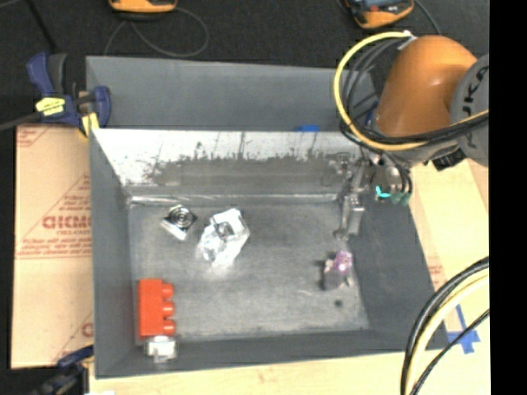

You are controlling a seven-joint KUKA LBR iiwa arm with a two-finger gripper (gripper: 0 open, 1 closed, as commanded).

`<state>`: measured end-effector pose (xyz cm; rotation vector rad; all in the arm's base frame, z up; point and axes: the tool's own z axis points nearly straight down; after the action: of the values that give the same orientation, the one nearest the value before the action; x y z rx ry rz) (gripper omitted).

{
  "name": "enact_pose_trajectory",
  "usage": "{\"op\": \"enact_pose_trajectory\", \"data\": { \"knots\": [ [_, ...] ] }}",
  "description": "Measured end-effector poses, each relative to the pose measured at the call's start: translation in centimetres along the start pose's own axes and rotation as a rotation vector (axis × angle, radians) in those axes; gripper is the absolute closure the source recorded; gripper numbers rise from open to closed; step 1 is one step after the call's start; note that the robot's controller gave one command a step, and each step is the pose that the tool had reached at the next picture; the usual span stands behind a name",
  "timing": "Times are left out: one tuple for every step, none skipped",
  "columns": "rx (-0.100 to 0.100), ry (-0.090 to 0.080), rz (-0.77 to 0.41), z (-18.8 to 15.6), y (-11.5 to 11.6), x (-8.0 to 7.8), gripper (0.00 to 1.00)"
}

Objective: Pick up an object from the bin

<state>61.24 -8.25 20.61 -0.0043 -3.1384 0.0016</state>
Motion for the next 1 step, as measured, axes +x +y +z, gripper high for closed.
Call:
{"op": "enact_pose_trajectory", "data": {
  "knots": [
    [0.003, -0.006, -0.436, 13.62, -3.86, 4.40, 0.00]
  ]
}}
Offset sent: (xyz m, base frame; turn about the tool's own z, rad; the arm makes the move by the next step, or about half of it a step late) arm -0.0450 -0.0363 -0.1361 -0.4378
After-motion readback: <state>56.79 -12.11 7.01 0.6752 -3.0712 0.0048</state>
